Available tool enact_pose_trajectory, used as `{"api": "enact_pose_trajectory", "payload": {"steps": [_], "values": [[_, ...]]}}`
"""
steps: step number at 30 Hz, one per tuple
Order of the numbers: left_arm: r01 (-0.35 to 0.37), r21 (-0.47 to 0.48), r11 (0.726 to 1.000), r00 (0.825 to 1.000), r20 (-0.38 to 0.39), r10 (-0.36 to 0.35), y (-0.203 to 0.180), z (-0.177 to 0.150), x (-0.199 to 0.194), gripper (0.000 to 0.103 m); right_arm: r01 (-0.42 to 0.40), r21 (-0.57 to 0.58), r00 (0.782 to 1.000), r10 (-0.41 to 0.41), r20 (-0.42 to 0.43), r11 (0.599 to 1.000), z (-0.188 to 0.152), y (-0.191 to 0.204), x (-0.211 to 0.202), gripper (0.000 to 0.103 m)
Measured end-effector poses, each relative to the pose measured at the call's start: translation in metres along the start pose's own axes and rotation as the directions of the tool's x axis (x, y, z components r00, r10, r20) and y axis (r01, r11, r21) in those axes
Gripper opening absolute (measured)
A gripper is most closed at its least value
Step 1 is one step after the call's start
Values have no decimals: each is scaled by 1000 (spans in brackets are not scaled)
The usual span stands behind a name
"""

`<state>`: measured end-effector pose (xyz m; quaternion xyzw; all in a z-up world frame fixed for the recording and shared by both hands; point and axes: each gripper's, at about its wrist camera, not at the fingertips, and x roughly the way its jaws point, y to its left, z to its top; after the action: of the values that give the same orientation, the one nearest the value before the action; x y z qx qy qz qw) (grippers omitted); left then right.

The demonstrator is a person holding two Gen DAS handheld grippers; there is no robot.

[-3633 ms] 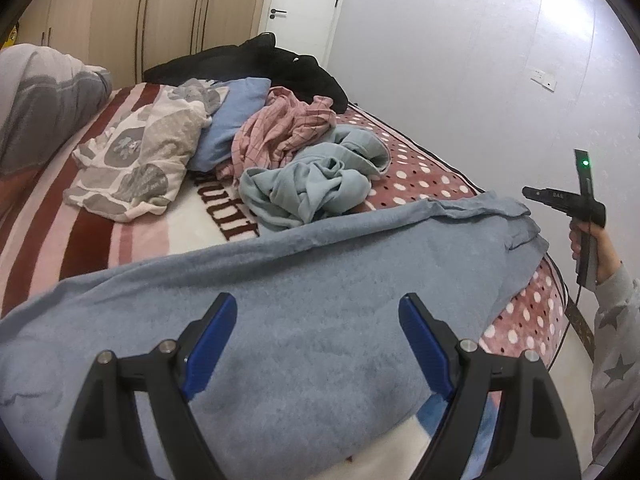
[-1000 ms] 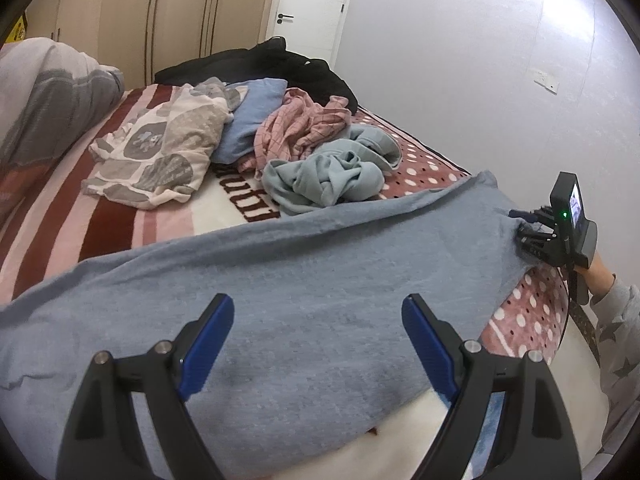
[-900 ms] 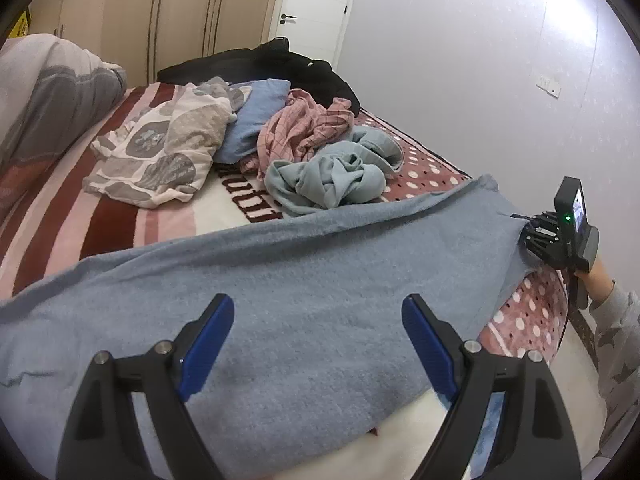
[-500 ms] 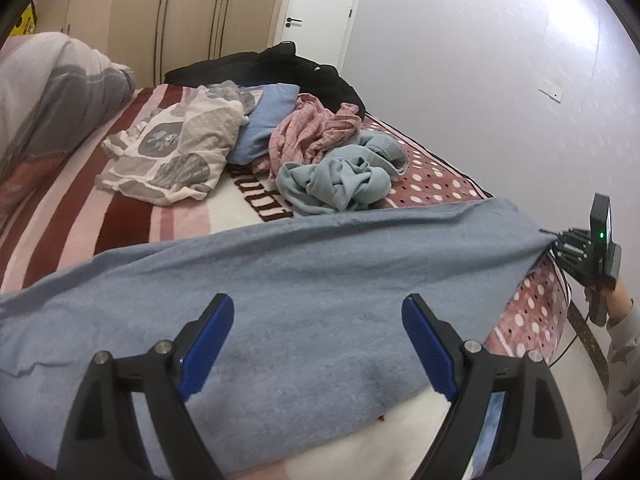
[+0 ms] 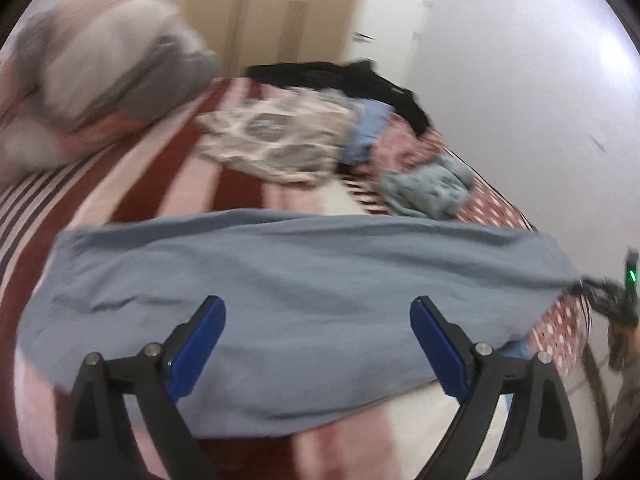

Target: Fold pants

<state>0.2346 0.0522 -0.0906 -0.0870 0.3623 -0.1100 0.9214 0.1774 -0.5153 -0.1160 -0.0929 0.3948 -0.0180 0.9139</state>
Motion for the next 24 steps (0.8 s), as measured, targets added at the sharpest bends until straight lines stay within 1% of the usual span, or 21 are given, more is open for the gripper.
{"api": "enact_pose_trajectory", "payload": {"steps": [3, 5, 6, 8, 9, 12, 14, 15, 16, 18, 19, 20, 21, 23, 24], "values": [[-62, -105, 993, 998, 24, 65, 37, -10, -17, 92, -48, 23, 998, 48, 36, 999, 4, 9, -14, 41], [-105, -181, 978, 993, 35, 113, 62, -19, -28, 92, -77, 25, 995, 75, 67, 997, 10, 18, -23, 41], [-113, -224, 968, 992, 36, 124, 74, -24, -31, 92, -91, 26, 993, 89, 80, 995, 13, 23, -27, 41], [-120, -331, 936, 990, 33, 138, 98, -36, -36, 92, -117, 20, 988, 114, 103, 993, 21, 33, -33, 41], [-114, -394, 912, 990, 31, 137, 112, -45, -37, 92, -126, 11, 986, 124, 115, 992, 25, 39, -37, 41], [-98, -499, 861, 992, 16, 122, 137, -63, -34, 92, -149, -11, 980, 149, 135, 989, 35, 53, -41, 41], [-71, -553, 830, 995, 16, 96, 150, -75, -28, 92, -164, -23, 976, 165, 145, 986, 41, 64, -44, 41], [-52, -569, 821, 996, 30, 84, 153, -78, -26, 92, -168, -26, 974, 170, 148, 985, 43, 67, -45, 41], [-34, -575, 818, 996, 52, 78, 156, -79, -24, 92, -175, -28, 972, 177, 154, 984, 45, 71, -45, 41], [-15, -575, 818, 994, 79, 73, 158, -74, -19, 92, -188, -21, 969, 188, 162, 982, 49, 77, -45, 41], [7, -580, 815, 993, 98, 61, 160, -71, -16, 89, -197, -16, 966, 197, 166, 980, 51, 80, -44, 41], [28, -590, 807, 993, 111, 47, 163, -67, -12, 81, -204, -11, 964, 203, 173, 979, 53, 83, -45, 41], [39, -603, 797, 993, 115, 38, 165, -64, -7, 77, -211, -8, 962, 209, 178, 977, 54, 86, -44, 41], [21, -632, 775, 992, 112, 64, 172, -59, 2, 61, -226, -11, 957, 225, 182, 974, 56, 94, -43, 41], [13, -647, 762, 990, 116, 81, 175, -57, 6, 57, -231, -16, 956, 230, 183, 973, 56, 97, -44, 41]]}}
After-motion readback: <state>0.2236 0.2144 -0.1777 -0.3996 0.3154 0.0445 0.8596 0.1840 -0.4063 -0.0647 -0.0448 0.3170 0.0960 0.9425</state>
